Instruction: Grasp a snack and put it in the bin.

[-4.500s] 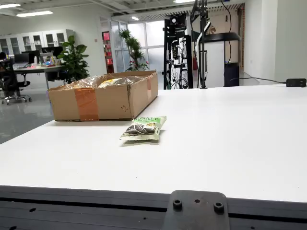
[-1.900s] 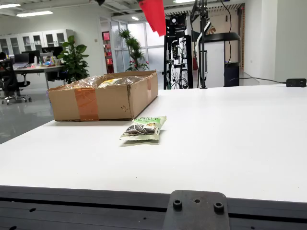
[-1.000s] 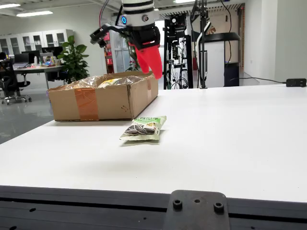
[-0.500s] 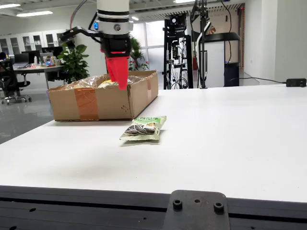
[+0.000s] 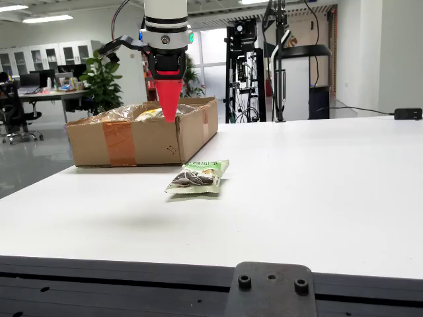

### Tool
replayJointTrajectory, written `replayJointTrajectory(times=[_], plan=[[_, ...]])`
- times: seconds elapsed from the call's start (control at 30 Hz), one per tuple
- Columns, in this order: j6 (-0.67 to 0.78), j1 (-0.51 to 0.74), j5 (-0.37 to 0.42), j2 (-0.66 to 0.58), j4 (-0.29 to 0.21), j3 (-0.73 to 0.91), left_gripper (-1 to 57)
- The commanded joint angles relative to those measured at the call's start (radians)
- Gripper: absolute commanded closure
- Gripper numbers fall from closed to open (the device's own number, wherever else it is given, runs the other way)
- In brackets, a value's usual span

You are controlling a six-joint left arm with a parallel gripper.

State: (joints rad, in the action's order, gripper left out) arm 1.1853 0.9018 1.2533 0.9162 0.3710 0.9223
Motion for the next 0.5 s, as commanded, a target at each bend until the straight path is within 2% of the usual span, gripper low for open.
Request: replayJointTrajectory(times=[0.03, 0.23, 0.37, 0.5], plan=[[-0.172, 0.008, -0.019, 0.006, 0.016, -0.011, 21.7], [-0.469, 0.028, -0.059, 0.009, 0.002, -0.012, 14.2], [-0.714, 0.068, -0.131, 0.001, -0.010, 0.009, 11.4], [-0.917, 0.093, -0.205, -0.016, -0.054, 0.044, 8.6]])
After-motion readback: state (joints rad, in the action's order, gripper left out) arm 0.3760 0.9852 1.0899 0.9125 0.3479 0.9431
